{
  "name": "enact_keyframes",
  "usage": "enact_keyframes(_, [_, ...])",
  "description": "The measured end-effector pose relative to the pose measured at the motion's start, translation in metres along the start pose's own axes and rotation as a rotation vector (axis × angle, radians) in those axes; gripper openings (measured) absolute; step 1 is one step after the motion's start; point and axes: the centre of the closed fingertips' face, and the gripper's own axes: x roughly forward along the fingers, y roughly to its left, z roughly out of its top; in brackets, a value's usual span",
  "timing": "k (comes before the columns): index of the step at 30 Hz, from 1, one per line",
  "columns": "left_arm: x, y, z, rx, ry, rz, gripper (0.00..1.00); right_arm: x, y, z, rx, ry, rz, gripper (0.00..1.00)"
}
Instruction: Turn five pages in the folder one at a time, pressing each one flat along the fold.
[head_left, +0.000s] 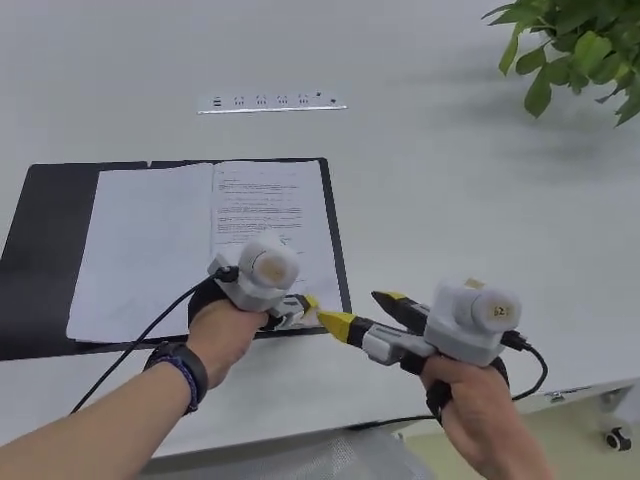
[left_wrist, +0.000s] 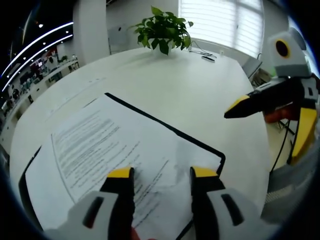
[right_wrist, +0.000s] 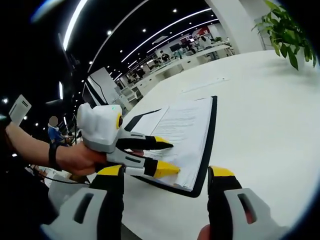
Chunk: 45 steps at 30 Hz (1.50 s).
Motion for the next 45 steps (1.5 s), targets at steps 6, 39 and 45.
enact_keyframes(6, [0.0,0.009,0.002,-0.04,-0.012,0.003,0.34,0.008,0.001,0.0,-0.008,0.014,0.018,0.67])
enact_keyframes(39, [-0.019,0.012,0.0,-0.238,-0.065,-0.012,0.43,0.069,-0.013,0.033,0.081,-0.028,0.109,0.5])
enact_keyframes(45, [-0.037,0.014,0.009,-0.273,-0.098,-0.007,0.51,0.065,-0.01,0.031,0.101,-0.05,0.11,0.39])
